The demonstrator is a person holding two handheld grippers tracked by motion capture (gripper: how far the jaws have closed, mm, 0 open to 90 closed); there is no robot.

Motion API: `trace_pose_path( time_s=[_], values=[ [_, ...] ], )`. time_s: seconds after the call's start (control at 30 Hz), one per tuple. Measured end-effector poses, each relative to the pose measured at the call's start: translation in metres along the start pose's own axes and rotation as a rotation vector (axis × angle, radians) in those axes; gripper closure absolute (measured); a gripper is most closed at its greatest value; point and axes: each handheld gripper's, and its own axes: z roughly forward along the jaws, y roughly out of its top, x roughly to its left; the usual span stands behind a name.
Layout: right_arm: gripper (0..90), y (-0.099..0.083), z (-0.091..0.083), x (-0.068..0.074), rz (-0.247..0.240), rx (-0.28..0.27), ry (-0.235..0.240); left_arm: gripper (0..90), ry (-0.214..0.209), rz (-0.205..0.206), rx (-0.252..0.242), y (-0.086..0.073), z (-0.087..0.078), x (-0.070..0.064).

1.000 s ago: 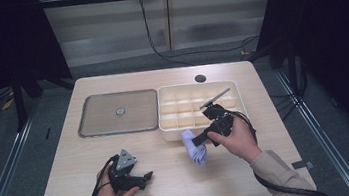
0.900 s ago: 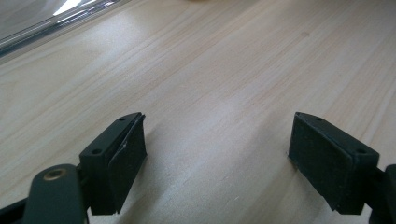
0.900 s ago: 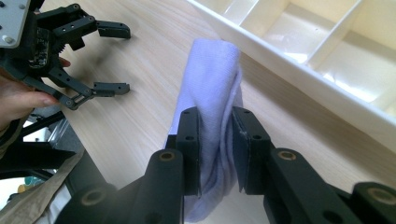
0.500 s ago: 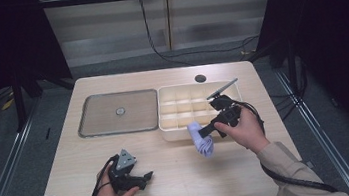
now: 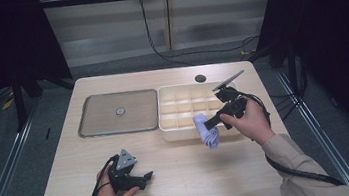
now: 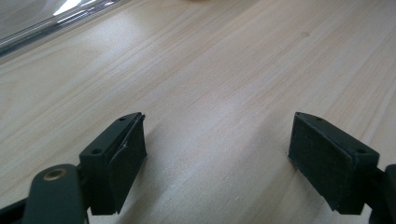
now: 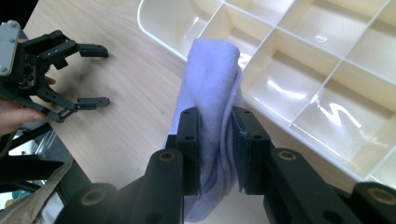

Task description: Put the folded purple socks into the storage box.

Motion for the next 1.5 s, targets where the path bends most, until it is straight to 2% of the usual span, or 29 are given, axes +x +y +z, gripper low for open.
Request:
trace_pose_path(
  time_s=[0.47,0.9,1.17,1.5],
  values=[
    [74.3,0.008,-0.015,-0.015,0.022,0.005,-0.072,18.2,0.003,0.006,0.001,0.000,0.000,0.000],
    [74.2,0.013,-0.028,-0.030,0.054,-0.004,-0.107,18.2,0.004,0.005,0.001,0.000,0.000,0.000],
    [74.2,0.015,-0.038,-0.044,0.081,-0.005,-0.144,18.2,0.004,0.005,0.000,0.000,0.000,0.000],
    [74.2,0.013,-0.040,-0.062,0.125,-0.009,-0.167,18.2,0.004,0.006,0.001,0.000,0.000,0.000]
  ],
)
